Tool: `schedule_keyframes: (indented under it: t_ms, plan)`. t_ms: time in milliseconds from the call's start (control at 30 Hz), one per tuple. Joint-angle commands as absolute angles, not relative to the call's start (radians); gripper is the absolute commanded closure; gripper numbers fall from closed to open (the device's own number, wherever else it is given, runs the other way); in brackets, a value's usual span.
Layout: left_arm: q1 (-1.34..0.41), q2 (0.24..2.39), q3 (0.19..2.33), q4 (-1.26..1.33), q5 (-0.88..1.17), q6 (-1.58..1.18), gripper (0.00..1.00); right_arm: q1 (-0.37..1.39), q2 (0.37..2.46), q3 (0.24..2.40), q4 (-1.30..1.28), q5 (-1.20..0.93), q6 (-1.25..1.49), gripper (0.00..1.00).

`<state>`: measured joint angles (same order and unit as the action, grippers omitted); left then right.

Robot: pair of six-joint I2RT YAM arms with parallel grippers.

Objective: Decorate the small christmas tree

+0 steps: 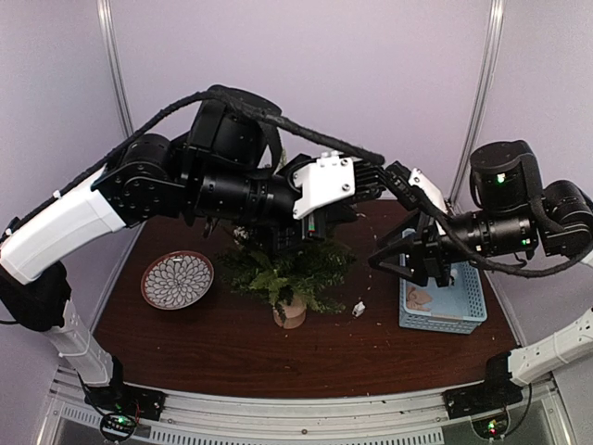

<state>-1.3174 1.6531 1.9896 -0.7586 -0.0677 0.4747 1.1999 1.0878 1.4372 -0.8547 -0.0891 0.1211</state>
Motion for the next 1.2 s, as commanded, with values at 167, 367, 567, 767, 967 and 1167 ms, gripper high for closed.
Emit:
schedule_keyframes:
  t_ms: [167,367,567,767,967,1167]
  plan:
    - [-1.294,1.635,1.993,-0.698,-0.048,0.453,1.0,1.202,1.009,1.367,-0.788,-0.02,0.147,0.32]
    - [-1.286,1.635,1.993,-0.698,-0.043,0.444,1.0,1.202,0.969,1.321,-0.763,-0.005,0.153,0.17]
    - [-1.278,1.642,2.006,-0.692,-0.038,0.433,1.0,1.201,0.902,1.242,-0.739,0.049,0.161,0.05]
    - [-1.268,1.65,2.028,-0.689,-0.042,0.411,1.0,1.201,0.767,1.092,-0.678,0.093,0.186,0.05]
    - [-1.261,1.649,2.03,-0.667,-0.047,0.382,1.0,1.201,0.716,0.956,-0.604,0.099,0.157,0.13]
    - [-1.259,1.646,2.043,-0.66,-0.048,0.369,1.0,1.201,0.766,0.853,-0.472,0.018,0.125,0.29]
